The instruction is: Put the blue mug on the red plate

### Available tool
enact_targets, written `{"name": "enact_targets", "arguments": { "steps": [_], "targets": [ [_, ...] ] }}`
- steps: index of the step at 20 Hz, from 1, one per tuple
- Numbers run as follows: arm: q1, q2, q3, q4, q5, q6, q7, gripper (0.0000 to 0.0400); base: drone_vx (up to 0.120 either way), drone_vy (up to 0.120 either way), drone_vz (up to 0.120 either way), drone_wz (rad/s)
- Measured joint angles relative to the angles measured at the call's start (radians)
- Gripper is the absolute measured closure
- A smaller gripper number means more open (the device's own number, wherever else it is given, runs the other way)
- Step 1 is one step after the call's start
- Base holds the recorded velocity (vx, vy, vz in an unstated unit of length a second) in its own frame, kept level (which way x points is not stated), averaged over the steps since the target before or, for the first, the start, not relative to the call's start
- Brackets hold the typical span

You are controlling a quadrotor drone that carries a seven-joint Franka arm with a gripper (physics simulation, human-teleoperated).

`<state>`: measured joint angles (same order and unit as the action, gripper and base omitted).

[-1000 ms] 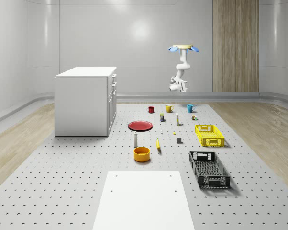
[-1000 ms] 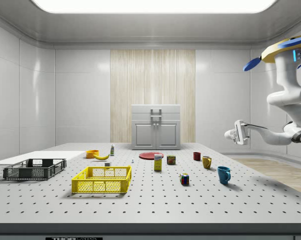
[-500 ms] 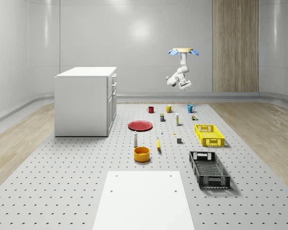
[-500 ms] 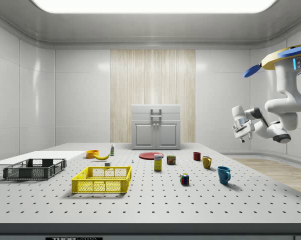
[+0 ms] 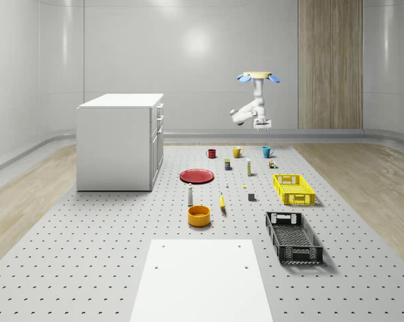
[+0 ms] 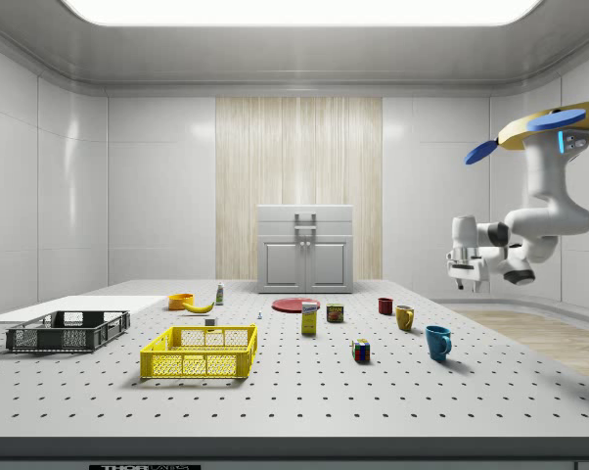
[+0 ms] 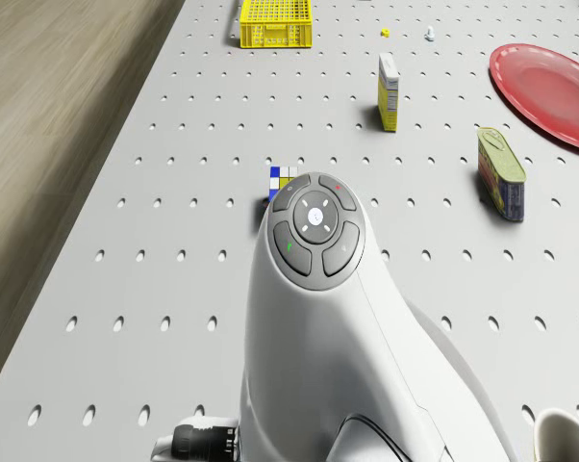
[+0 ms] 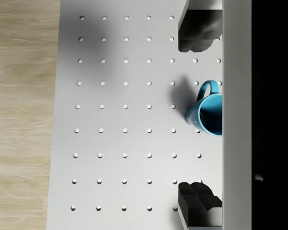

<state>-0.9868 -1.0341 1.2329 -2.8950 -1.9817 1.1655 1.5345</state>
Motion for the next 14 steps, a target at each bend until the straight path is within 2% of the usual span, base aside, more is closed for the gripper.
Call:
{"name": "enact_targets", "arguments": {
  "steps": [6,9,14],
  "targets": [
    [-0.043,-0.038,0.024,-0.001,0.002,0.009,0.031,0.0,0.12,0.0,-0.12,0.0],
    [-0.055,-0.056,0.033,0.0,0.008,0.019,0.041,0.0,0.12,-0.107,-0.12,0.0],
    [-0.07,-0.083,0.044,0.002,0.021,0.039,0.054,0.0,0.12,0.0,-0.12,0.0]
  ]
}}
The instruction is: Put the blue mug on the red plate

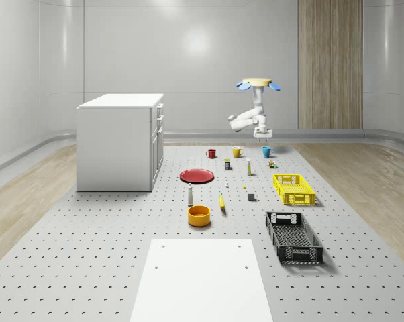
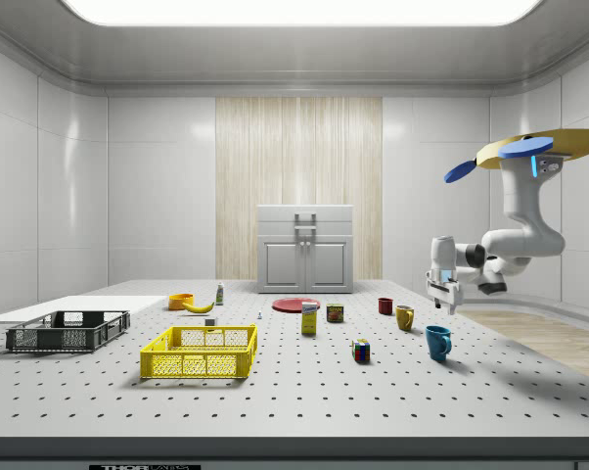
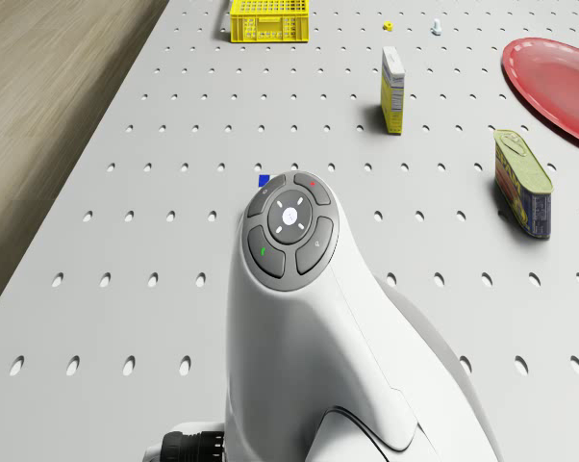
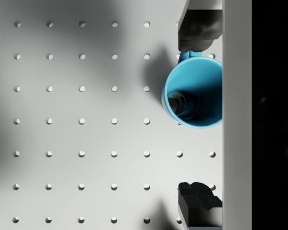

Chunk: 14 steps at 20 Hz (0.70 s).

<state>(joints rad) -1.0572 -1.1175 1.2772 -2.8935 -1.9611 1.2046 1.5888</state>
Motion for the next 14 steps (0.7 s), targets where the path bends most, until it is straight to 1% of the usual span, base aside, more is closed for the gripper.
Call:
{"name": "enact_targets", "arguments": {
  "steps": [3,4,5,8,14],
  "targets": [
    [-0.007,-0.016,0.006,0.001,0.008,0.013,0.006,0.0,0.12,0.0,-0.12,0.0],
    [-0.009,-0.021,0.008,0.001,0.011,0.018,0.008,0.0,0.12,0.0,-0.04,0.0],
    [-0.011,-0.026,0.01,0.002,0.013,0.022,0.01,0.0,0.04,0.0,0.0,0.0],
    [-0.014,-0.045,0.003,0.004,0.011,0.043,0.013,0.0,0.0,0.0,0.0,0.0],
    [-0.008,-0.091,-0.048,0.015,-0.028,0.103,0.004,0.0,0.0,0.0,0.0,0.0]
  ]
}}
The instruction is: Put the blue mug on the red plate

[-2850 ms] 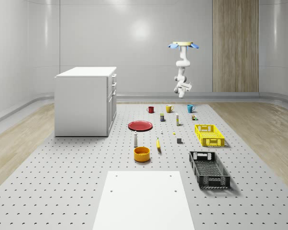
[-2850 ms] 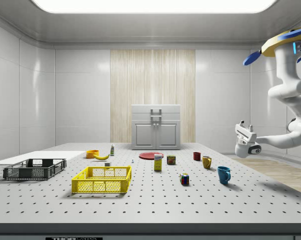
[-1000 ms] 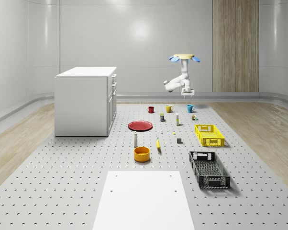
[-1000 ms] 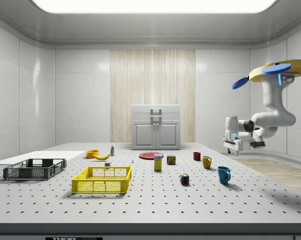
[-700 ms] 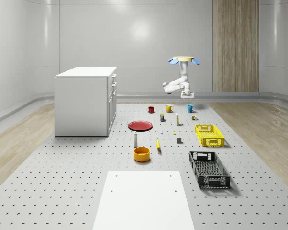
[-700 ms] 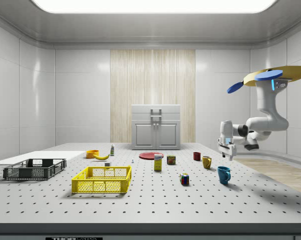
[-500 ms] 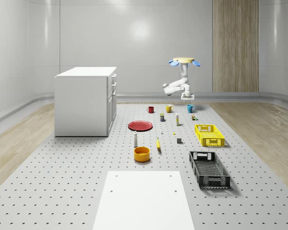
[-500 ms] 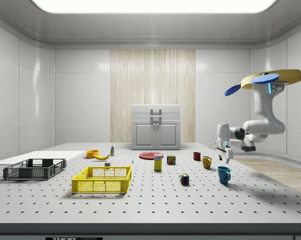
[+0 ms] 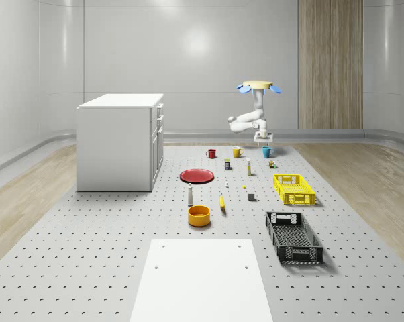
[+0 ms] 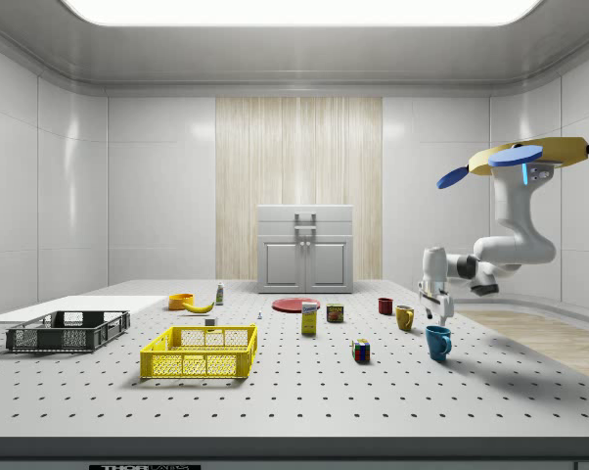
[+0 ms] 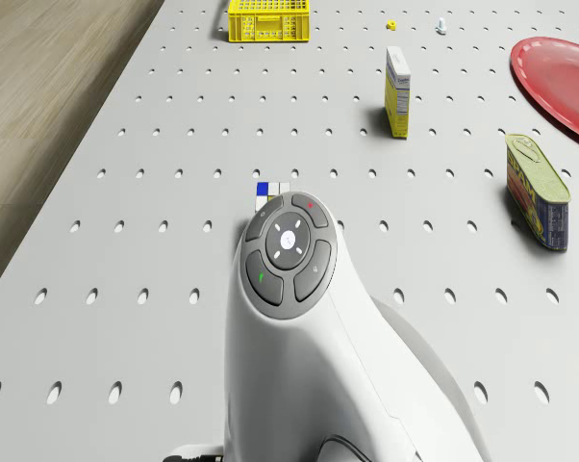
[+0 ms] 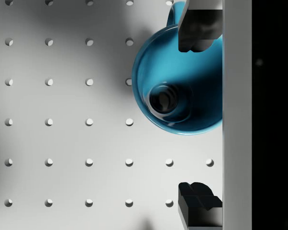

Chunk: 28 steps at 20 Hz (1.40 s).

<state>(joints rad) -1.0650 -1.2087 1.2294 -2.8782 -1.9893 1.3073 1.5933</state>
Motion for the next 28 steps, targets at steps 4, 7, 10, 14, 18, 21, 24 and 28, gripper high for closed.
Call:
{"name": "enact_targets", "arguments": {
  "steps": [4,7,10,14,18,21,24,28],
  "targets": [
    [0.007,-0.023,-0.012,0.005,-0.006,0.027,-0.009,0.0,0.0,0.0,0.0,0.0],
    [0.009,-0.04,-0.031,0.011,-0.021,0.051,-0.013,0.0,0.0,0.0,0.0,0.0],
    [0.008,-0.056,-0.054,0.019,-0.039,0.075,-0.016,0.0,0.0,0.0,0.0,0.0],
    [-0.001,-0.07,-0.072,0.032,-0.055,0.099,-0.015,0.0,0.0,0.0,0.0,0.0],
    [-0.025,-0.072,-0.068,0.053,-0.054,0.11,-0.011,0.0,0.0,0.0,0.0,0.0],
    [-0.035,-0.08,-0.08,0.065,-0.064,0.126,-0.01,0.0,0.0,0.0,0.0,0.0],
    [-0.043,-0.087,-0.092,0.075,-0.074,0.141,-0.009,0.0,0.0,0.0,0.0,0.0],
    [-0.049,-0.096,-0.099,0.082,-0.078,0.154,-0.006,0.0102,0.0,0.0,0.0,0.0]
  ]
}}
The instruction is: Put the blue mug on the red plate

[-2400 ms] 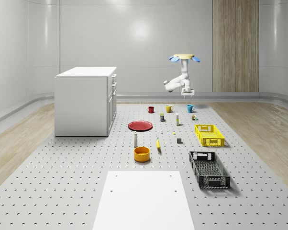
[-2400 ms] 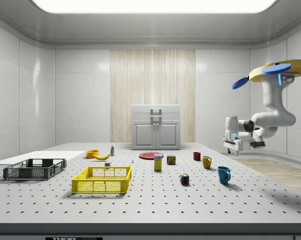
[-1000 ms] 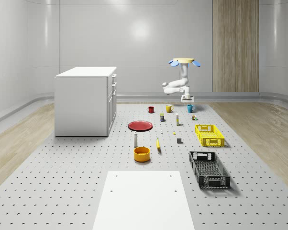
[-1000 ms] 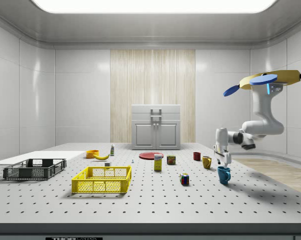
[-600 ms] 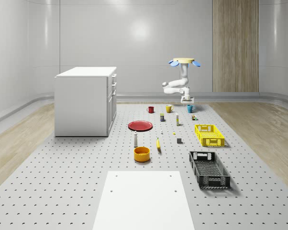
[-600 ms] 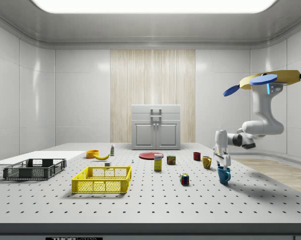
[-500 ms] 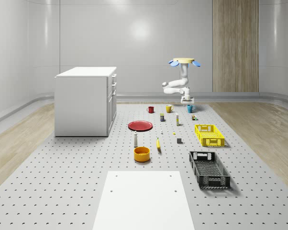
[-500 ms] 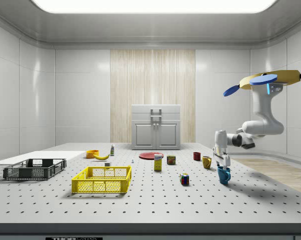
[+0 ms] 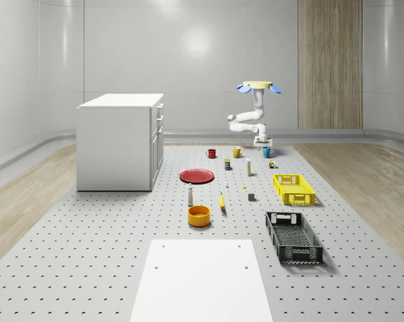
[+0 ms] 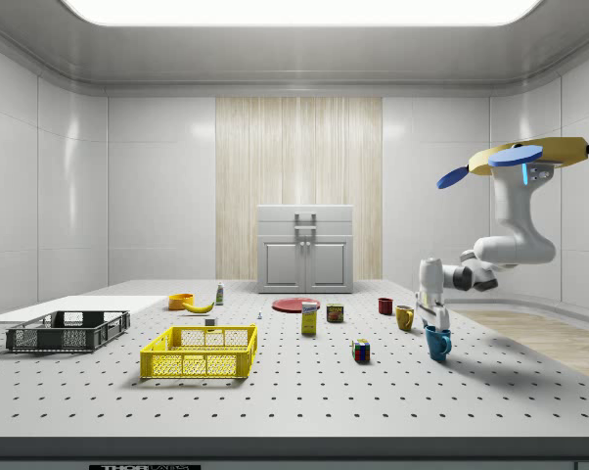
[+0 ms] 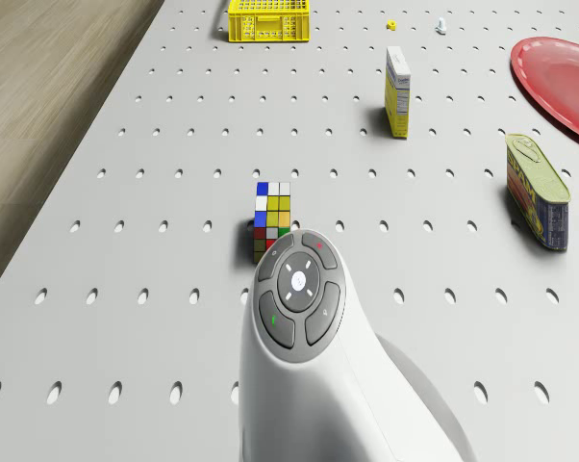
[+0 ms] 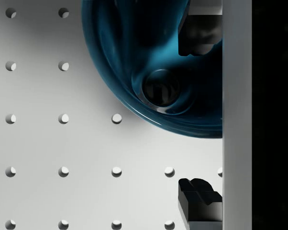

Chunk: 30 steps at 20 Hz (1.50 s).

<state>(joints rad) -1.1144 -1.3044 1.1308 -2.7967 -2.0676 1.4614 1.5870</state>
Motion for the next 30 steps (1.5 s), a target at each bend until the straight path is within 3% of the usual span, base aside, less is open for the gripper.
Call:
{"name": "enact_targets", "arguments": {
  "steps": [3,8,15,30],
  "targets": [
    [-0.004,-0.006,-0.001,0.003,0.0,0.007,0.002,0.0206,0.0,0.0,0.0,0.0],
    [-0.009,-0.015,-0.001,0.005,0.003,0.017,0.006,0.0273,0.0,0.0,0.0,0.0],
    [-0.015,-0.025,0.025,-0.002,0.031,0.015,0.014,0.0295,0.006,-0.006,0.029,0.0],
    [-0.027,-0.051,0.087,-0.017,0.098,0.016,0.032,0.03,0.12,-0.12,0.12,0.0]
  ]
}}
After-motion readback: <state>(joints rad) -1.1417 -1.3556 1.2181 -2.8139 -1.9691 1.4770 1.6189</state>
